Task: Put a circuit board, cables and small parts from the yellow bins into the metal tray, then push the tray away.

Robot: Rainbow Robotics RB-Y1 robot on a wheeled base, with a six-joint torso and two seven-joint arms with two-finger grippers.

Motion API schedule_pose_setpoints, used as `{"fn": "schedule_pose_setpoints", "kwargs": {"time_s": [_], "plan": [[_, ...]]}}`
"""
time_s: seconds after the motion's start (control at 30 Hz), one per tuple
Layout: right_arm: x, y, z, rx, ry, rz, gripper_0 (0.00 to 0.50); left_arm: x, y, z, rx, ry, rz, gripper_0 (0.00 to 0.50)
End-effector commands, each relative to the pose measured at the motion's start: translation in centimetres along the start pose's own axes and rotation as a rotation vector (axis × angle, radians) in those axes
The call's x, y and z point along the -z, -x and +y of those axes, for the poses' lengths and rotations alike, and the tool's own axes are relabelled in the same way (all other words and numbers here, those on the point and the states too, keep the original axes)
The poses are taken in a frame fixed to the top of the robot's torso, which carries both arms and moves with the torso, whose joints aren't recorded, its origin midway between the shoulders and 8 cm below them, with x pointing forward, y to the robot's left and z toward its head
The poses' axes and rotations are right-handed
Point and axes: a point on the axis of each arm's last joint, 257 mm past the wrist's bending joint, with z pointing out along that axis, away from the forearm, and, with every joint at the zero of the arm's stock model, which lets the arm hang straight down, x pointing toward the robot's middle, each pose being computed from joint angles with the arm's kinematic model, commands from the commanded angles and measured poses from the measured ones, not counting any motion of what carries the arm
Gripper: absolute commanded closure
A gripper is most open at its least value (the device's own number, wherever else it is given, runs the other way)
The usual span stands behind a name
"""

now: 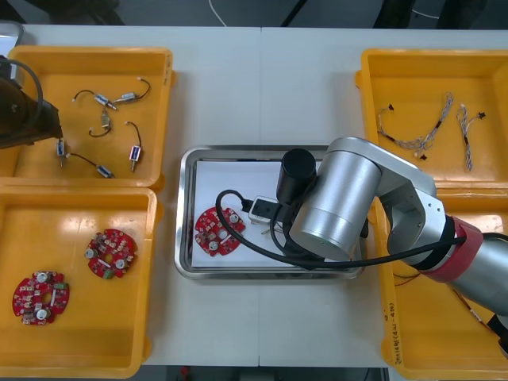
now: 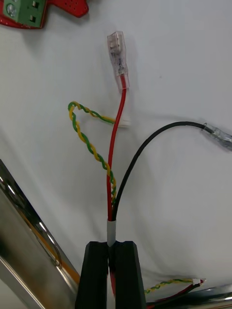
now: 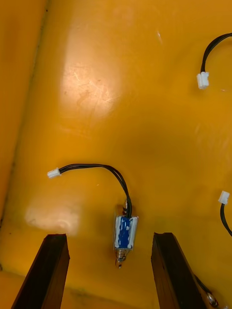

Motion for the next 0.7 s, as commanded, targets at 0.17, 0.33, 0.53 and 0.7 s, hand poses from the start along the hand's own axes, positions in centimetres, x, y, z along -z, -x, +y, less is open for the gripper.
{"fn": "schedule_pose_setpoints", "kwargs": {"time_s": [0.17,0.33,0.53,0.7], "plan": [[-0.2,0.3,0.9,0.050,0.024,-0.010,0.000,-1.0,0.4,-2.2,-0.104,-0.007,-0.015,0.000],[-0.1,0.4,0.8,0.044,0.019,-0.013,0.000,-1.9,-0.6,-2.8,-0.119,-0.005,0.004,0.000],[0.6,1.0,0.3,0.035,0.015,-0.035,0.000,-3.0,-1.1,-3.0,-0.114,-0.005,0.006,0.000],[1.5,1.2,-0.4,0.019,0.009,-0.047,0.000,-3.3,-1.3,-2.9,-0.110,-0.004,0.008,0.000]]}}
